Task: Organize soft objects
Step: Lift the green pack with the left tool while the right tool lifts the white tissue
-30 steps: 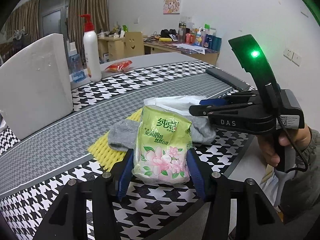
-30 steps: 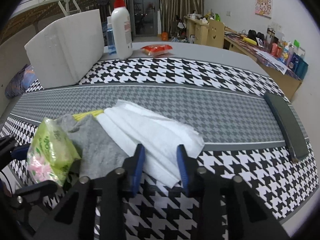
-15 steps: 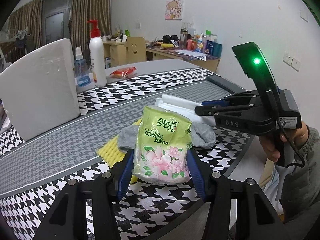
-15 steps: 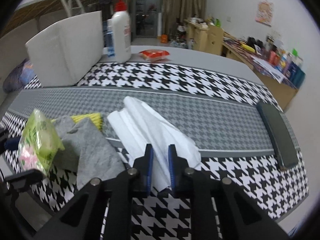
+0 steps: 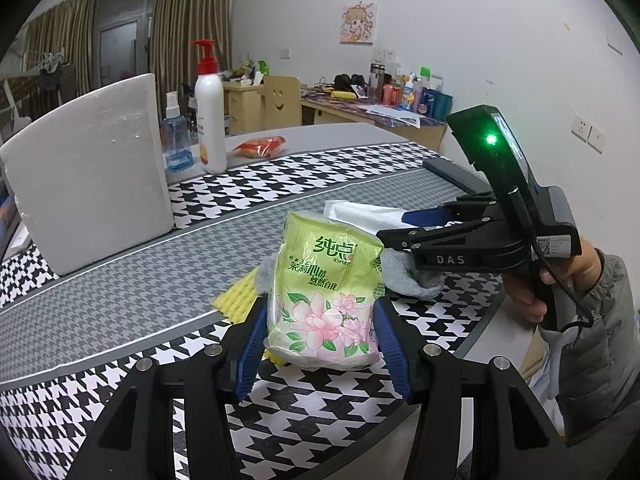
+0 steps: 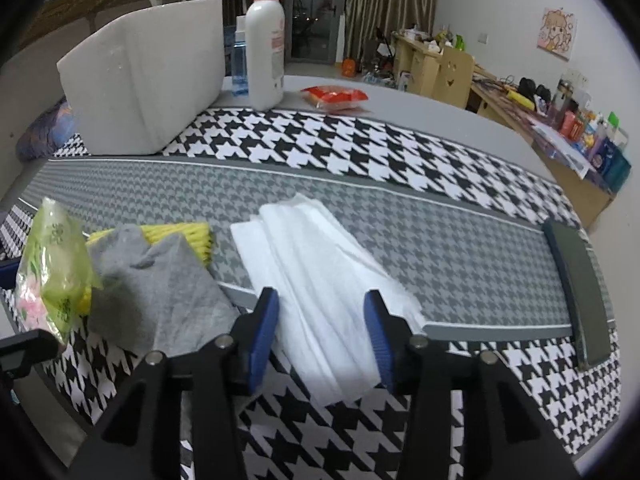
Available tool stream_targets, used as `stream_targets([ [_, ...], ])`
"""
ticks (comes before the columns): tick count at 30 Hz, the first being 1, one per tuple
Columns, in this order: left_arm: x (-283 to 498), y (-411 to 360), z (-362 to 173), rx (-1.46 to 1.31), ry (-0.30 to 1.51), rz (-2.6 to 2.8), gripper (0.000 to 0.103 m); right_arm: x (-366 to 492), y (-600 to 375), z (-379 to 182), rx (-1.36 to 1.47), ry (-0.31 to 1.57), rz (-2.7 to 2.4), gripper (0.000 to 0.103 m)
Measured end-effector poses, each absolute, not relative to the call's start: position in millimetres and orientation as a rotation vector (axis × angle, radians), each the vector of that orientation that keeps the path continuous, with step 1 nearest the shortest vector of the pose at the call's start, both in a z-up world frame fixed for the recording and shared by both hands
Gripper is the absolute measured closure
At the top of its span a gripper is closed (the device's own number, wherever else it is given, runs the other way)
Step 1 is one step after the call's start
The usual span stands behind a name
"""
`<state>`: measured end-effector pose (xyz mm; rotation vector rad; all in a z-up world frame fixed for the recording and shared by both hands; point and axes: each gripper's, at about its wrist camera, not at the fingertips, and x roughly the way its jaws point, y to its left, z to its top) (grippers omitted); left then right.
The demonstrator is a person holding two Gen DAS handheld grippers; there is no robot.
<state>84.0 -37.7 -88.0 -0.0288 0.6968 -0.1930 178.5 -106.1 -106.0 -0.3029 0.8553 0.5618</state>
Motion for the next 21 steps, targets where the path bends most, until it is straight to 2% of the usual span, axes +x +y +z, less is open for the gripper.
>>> stream_targets([
  [2, 84.0, -37.7, -88.1, -0.027, 0.695, -0.194, 0.049, 179.6, -107.8, -105.7, -0.288, 0.865, 0.568, 0.055],
  [4, 81.7, -37.6, -87.1, -0.025, 0.692, -0.197, 0.049, 180.6, -109.1, -105.4, -0.287, 0.874, 0.567, 0.063],
  [6, 81.9, -36.8, -86.0, -0.022, 0.688, -0.194, 0.049, 183.9, -113.6, -103.7, -0.288, 0.886, 0.526, 0.087],
  [8, 81.9, -35.6, -83.9, -0.022, 0.683, -0.193, 0.049, 185.4, -115.9, -103.4, -0.282, 0.885, 0.498, 0.095],
  [21, 82.0, -22.3, -64.6, -0.015, 0.624, -0.159, 0.049, 147.1, -124.4, -58.7, -0.132, 0.727, 0.488, 0.096],
])
